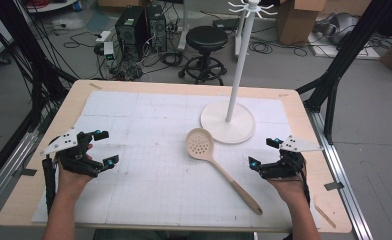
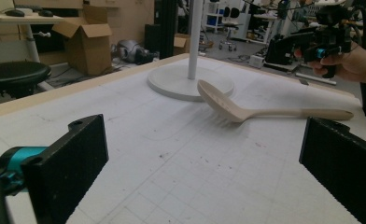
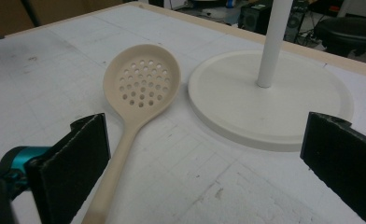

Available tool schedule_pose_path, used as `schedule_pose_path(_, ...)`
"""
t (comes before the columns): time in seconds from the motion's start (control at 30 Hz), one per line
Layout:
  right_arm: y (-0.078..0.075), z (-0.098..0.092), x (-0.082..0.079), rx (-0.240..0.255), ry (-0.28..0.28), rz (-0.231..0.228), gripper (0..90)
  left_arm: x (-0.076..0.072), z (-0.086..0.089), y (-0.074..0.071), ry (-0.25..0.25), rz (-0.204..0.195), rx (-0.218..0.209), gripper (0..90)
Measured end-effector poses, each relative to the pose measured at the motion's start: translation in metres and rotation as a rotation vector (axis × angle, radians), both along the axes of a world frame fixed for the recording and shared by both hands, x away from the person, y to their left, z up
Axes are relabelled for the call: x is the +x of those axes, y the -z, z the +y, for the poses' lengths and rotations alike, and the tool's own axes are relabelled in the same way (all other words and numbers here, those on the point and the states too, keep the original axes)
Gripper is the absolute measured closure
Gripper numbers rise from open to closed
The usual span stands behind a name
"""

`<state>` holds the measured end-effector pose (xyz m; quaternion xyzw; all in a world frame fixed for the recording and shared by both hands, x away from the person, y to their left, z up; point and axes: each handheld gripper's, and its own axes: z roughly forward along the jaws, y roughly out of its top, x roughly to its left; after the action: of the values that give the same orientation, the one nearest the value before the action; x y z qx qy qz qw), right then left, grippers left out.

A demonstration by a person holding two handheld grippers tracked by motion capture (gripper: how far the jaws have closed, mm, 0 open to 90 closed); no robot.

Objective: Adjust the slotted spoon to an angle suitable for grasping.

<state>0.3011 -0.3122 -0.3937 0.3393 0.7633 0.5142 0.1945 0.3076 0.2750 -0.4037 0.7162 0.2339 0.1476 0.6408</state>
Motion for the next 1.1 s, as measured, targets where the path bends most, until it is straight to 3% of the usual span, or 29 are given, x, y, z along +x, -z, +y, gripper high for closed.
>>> schedule_pose_path(0.23, 0.0, 0.0, -0.001, -0.004, 0.006, 0.011, 0.5, 0.001, -0.002, 0.0, 0.004, -0.004, 0.005, 1.7)
schedule_pose_path(0.5, -0.009, 0.007, -0.005, -0.014, -0.002, -0.014, 0.5, -0.001, -0.001, -0.001, 0.002, -0.012, -0.01, 1.7)
schedule_pose_path(0.77, -0.012, 0.031, -0.007, -0.046, -0.058, 0.009, 0.5, -0.003, 0.001, -0.005, -0.003, -0.027, -0.002, 1.8)
schedule_pose_path(0.87, -0.012, 0.037, -0.007, -0.066, -0.07, 0.017, 1.2, -0.003, 0.001, -0.006, -0.002, -0.028, 0.0, 1.7)
schedule_pose_path(1.1, -0.003, 0.06, -0.007, -0.206, -0.12, 0.055, 4.3, -0.003, 0.001, -0.007, 0.0, -0.031, -0.001, 1.7)
